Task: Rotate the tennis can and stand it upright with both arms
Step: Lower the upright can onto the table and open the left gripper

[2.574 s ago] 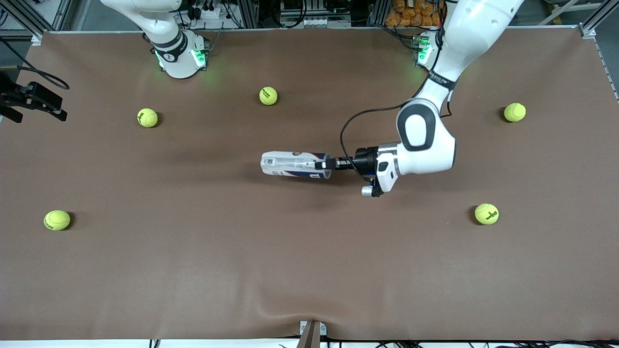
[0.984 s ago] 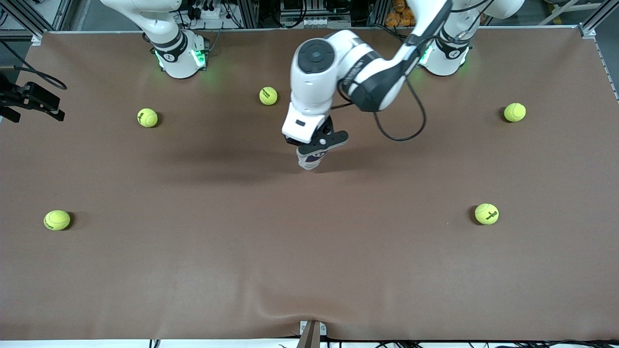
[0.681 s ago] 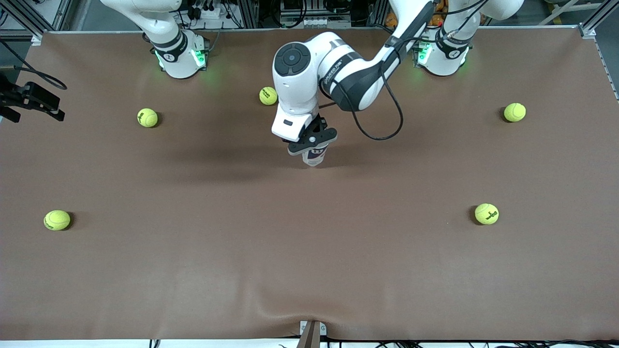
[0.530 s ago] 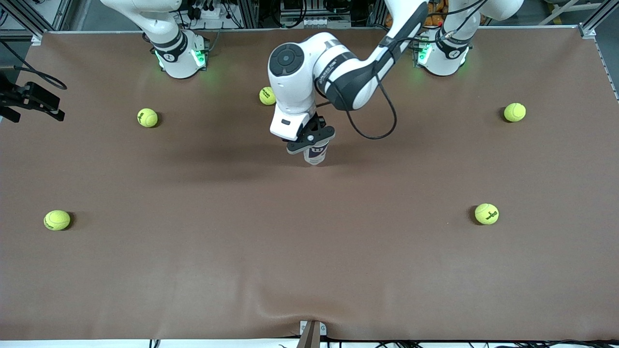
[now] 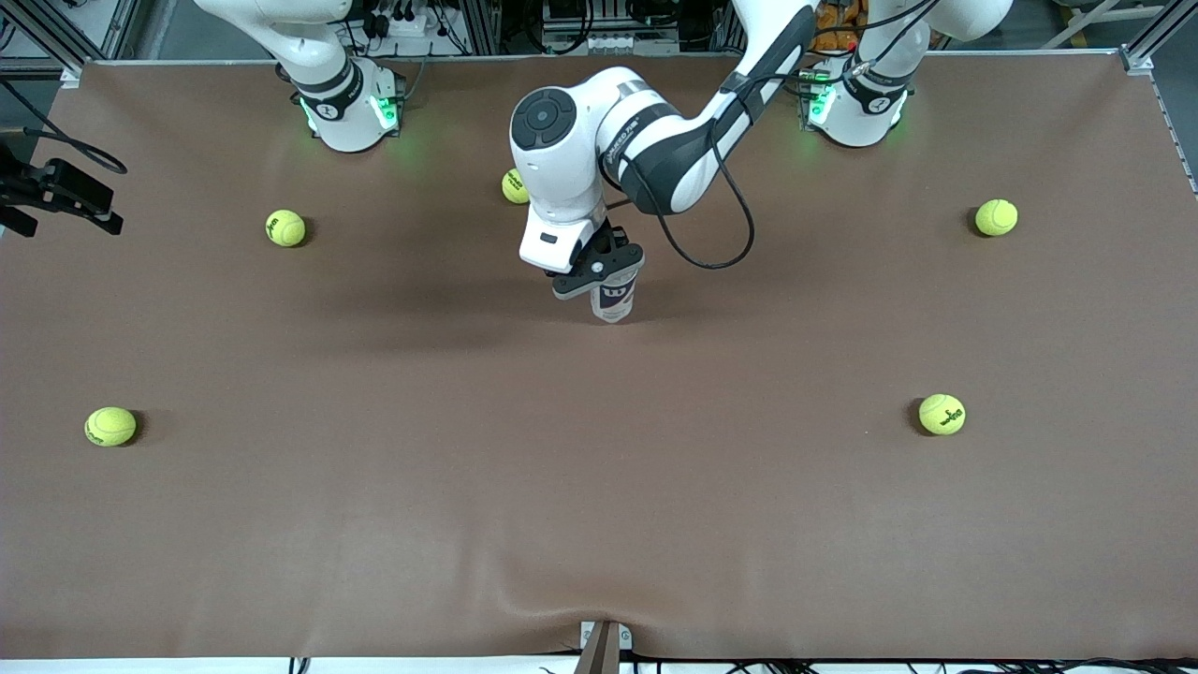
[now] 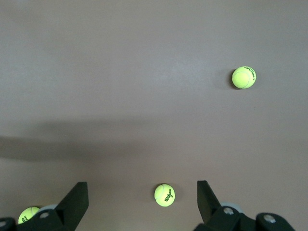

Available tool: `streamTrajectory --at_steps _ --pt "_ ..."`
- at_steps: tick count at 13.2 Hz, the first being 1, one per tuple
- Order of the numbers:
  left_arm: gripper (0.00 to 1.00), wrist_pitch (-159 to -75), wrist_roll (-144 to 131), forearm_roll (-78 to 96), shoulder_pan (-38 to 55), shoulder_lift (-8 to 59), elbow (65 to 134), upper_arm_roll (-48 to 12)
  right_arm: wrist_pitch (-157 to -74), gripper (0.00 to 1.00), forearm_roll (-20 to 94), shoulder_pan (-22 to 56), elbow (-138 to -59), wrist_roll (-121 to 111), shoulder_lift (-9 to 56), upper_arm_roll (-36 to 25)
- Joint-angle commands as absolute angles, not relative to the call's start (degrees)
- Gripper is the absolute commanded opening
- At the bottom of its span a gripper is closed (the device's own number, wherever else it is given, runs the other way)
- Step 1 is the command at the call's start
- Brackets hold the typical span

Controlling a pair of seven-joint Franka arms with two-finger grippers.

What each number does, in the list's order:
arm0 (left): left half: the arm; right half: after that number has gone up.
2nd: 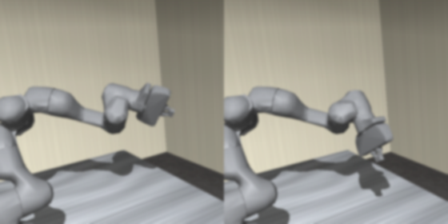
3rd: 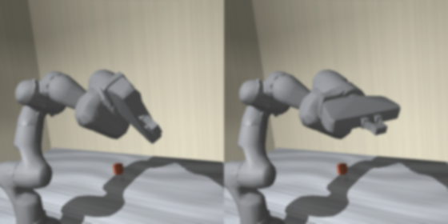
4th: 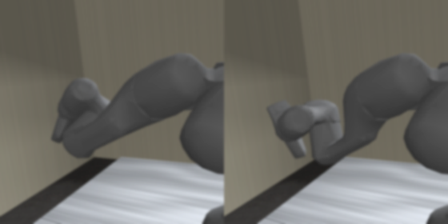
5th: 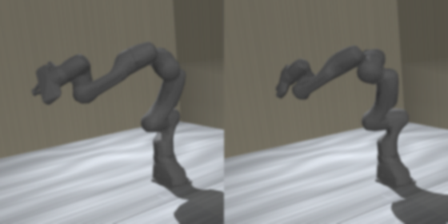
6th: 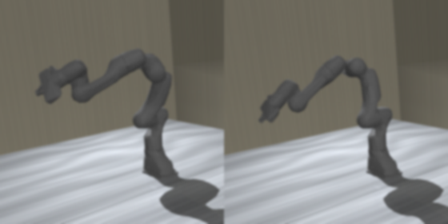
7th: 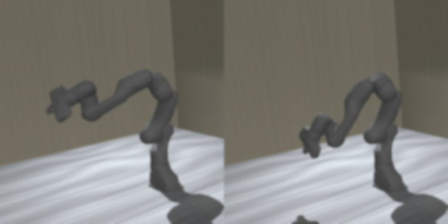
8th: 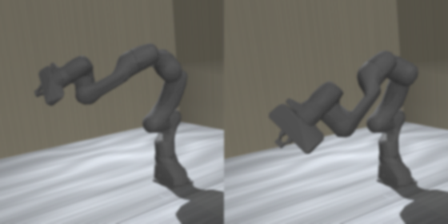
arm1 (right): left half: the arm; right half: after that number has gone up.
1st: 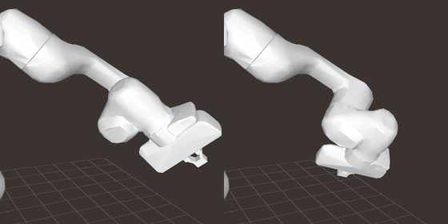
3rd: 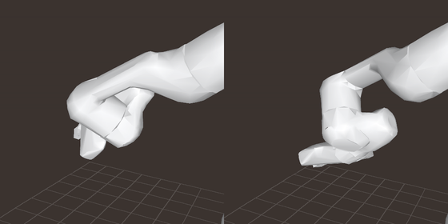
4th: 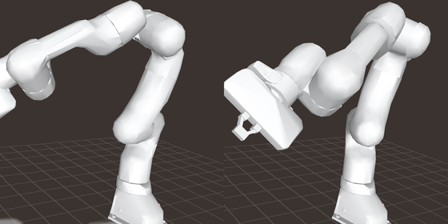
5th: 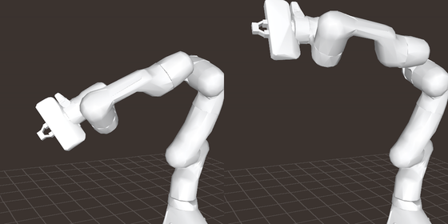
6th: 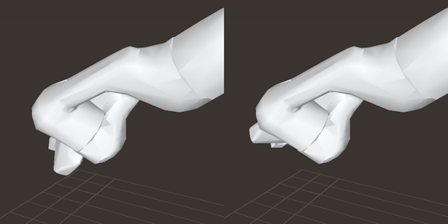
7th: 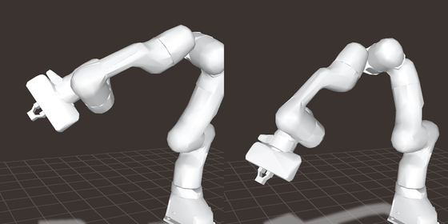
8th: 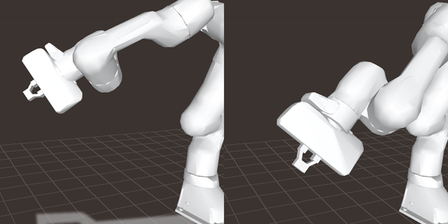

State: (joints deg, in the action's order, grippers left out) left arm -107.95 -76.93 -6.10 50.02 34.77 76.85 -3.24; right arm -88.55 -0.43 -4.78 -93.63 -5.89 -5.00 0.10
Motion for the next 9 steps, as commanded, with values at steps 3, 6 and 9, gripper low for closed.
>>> streamTrajectory --at_steps 3,6,9 --pt "0.0 -106.7 -78.8 -7.6 50.7 36.3 75.1 -2.7 -88.8 1.0 -0.6 -5.7 -94.7 -6.2 -6.3 0.6" --pt "0.0 -106.8 -78.8 -7.7 50.7 36.8 75.1 -2.7 -88.2 1.0 -0.6 -5.7 -94.7 -6.2 -6.3 0.6" --pt "0.36 -106.8 -78.9 -7.7 50.4 36.7 75.1 -2.7 -88.1 1.0 -0.6 -5.7 -94.7 -6.2 -6.3 0.6"
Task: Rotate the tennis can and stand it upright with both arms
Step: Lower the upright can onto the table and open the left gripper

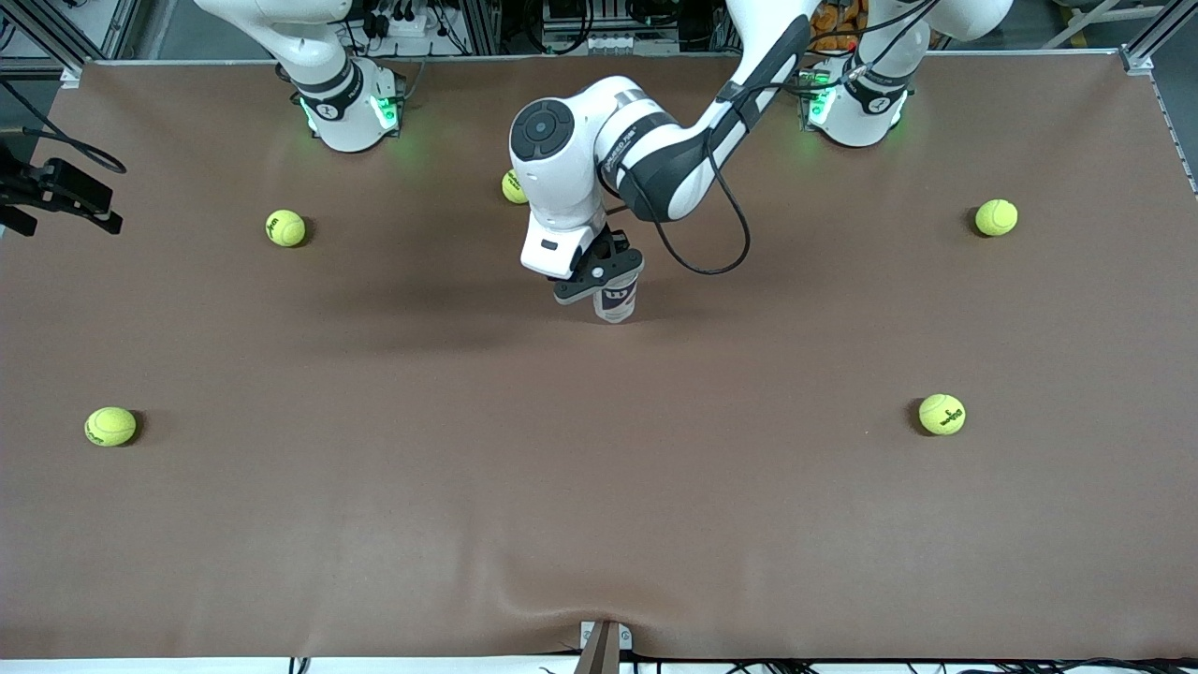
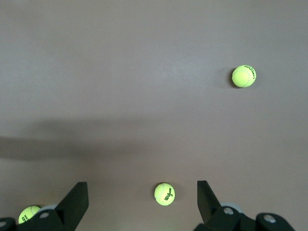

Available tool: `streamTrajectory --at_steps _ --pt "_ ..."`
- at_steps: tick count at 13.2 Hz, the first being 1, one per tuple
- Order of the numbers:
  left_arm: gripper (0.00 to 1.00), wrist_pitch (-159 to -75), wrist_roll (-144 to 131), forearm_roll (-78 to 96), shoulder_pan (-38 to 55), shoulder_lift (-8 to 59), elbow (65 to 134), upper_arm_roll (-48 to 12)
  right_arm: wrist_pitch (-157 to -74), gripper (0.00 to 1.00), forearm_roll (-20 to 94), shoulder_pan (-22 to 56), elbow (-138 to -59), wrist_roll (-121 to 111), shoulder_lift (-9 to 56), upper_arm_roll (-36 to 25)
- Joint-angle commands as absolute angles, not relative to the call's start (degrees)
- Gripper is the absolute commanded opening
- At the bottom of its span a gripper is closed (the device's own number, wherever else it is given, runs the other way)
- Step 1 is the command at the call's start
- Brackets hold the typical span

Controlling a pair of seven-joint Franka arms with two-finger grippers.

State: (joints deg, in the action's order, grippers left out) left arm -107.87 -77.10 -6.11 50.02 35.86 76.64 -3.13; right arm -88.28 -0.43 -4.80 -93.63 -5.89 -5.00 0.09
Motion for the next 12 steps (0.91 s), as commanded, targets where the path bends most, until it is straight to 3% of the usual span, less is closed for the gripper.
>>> streamTrajectory --at_steps 1,7,8,9,11,12 --pt "0.42 -106.9 -78.9 -7.7 50.4 36.6 75.1 -2.7 -88.1 1.0 -0.6 -5.7 -94.7 -6.2 -6.3 0.6" --pt "0.44 -106.1 -78.9 -7.0 50.4 34.4 75.0 -3.2 -88.1 1.0 -0.6 -5.7 -94.7 -6.2 -6.3 0.6" --pt "0.53 -104.9 -78.8 -6.6 50.4 33.3 75.0 -3.2 -88.1 1.0 -0.6 -5.7 -94.7 -6.2 -6.3 0.6" --pt "0.82 -103.6 -78.8 -6.5 50.4 32.5 75.0 -3.2 -88.1 1.0 -0.6 -5.7 -94.7 -6.2 -6.3 0.6" --pt "0.86 -102.1 -78.4 -6.4 50.0 31.6 75.1 -3.2 -88.1 1.0 -0.5 -5.6 -94.7 -6.2 -6.3 0.6" --pt "1.0 -101.3 -78.3 -6.4 50.0 31.0 75.0 -3.2 -88.1 1.0 -0.5 -5.5 -94.7 -6.2 -6.3 0.6"
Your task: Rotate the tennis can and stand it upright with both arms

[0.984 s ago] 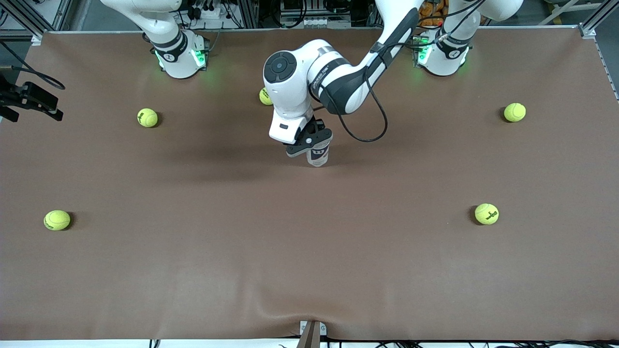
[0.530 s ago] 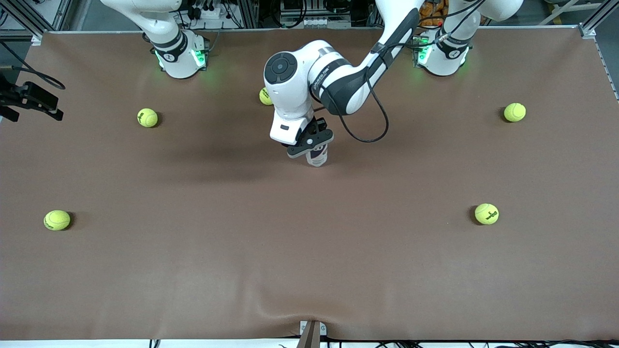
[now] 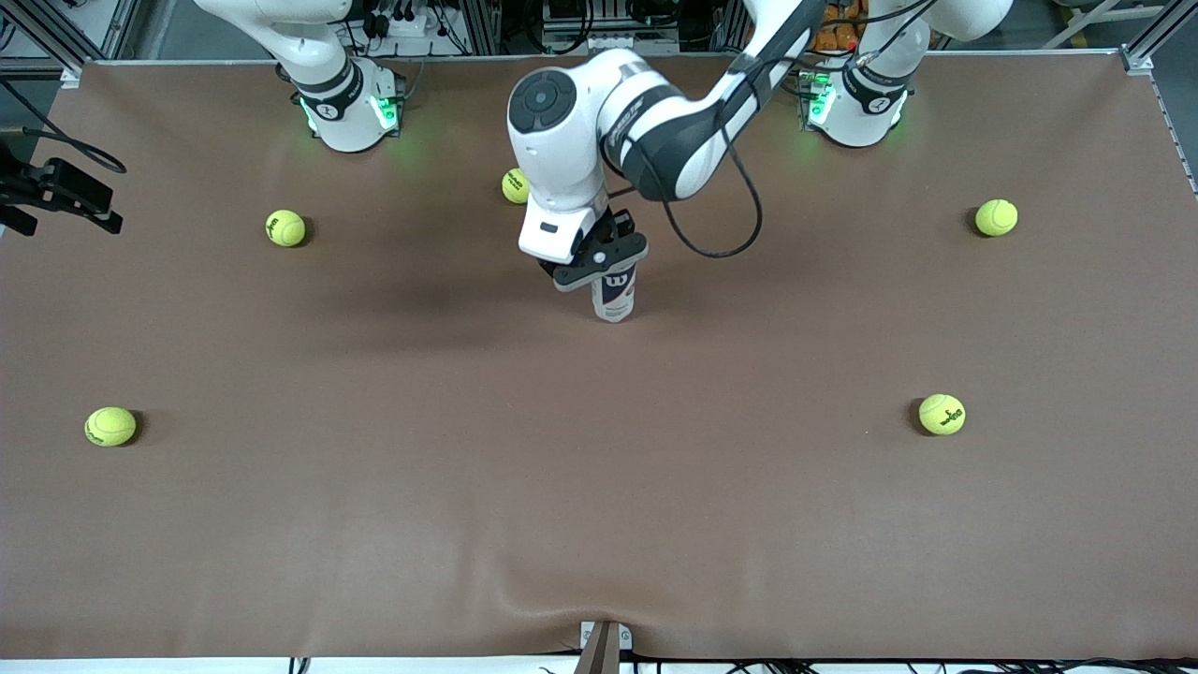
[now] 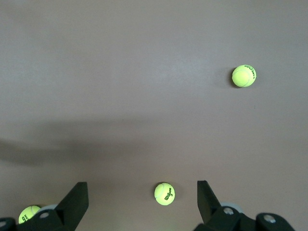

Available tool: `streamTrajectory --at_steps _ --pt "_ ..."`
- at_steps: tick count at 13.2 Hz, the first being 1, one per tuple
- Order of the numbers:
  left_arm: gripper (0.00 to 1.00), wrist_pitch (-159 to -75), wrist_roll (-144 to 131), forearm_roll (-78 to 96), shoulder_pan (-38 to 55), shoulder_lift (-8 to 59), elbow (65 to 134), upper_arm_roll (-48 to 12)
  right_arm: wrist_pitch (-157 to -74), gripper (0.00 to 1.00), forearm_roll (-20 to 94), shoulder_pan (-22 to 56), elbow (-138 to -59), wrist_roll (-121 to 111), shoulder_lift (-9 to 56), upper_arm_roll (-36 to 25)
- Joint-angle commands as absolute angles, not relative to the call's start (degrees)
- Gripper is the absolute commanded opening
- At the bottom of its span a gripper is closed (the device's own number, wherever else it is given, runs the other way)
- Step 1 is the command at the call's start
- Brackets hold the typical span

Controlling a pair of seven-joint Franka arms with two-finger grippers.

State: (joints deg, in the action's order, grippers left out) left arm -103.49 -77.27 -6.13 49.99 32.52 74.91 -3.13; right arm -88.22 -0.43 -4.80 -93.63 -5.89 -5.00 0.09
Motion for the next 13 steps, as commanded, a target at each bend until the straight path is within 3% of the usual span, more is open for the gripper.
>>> streamTrajectory --at_steps 1,13 --pt "1.0 -100.6 -78.2 -6.5 49.9 30.5 75.0 -3.1 -88.1 1.0 -0.5 -5.5 -94.7 -6.2 -6.3 0.6" --pt "1.0 -93.4 -51.0 -4.5 33.7 18.3 75.0 -2.8 -88.1 1.0 -0.5 -5.7 -94.7 -6.2 -6.3 0.6"
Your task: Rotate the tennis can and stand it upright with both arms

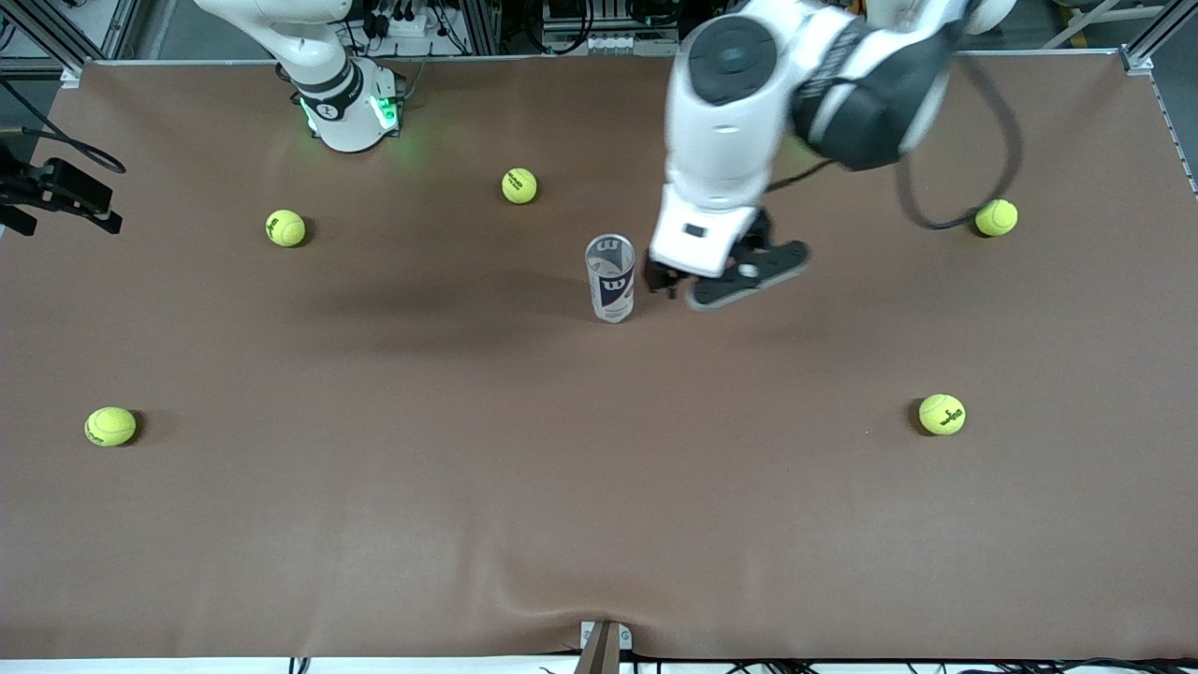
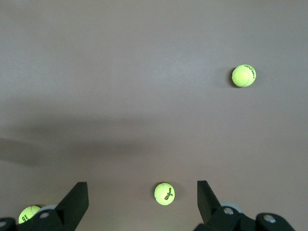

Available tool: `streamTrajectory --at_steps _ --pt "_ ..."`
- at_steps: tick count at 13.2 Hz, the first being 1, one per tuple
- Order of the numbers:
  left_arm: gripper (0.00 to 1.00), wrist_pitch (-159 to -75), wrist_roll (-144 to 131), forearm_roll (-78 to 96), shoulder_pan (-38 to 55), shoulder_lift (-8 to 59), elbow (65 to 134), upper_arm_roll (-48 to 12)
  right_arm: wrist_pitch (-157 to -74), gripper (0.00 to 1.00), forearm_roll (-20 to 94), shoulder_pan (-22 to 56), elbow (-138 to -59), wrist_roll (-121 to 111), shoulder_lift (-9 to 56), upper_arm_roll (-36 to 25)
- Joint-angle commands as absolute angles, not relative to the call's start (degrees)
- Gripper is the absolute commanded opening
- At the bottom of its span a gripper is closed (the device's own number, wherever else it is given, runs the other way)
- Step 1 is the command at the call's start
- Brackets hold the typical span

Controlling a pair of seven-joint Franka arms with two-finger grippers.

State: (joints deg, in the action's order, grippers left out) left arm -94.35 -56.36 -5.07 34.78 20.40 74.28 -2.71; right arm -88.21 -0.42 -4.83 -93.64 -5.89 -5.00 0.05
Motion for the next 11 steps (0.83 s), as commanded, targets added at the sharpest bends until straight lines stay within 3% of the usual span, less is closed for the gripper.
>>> streamTrajectory --at_steps 1,11 --pt "1.0 -93.4 -47.8 -4.3 30.9 17.5 75.1 -2.8 -88.1 1.0 -0.5 -5.7 -94.7 -6.2 -6.3 0.6" --pt "1.0 -91.0 -22.6 -5.0 14.9 16.0 75.6 -2.8 -88.2 1.0 -0.5 -5.3 -94.6 -6.2 -6.1 0.7"
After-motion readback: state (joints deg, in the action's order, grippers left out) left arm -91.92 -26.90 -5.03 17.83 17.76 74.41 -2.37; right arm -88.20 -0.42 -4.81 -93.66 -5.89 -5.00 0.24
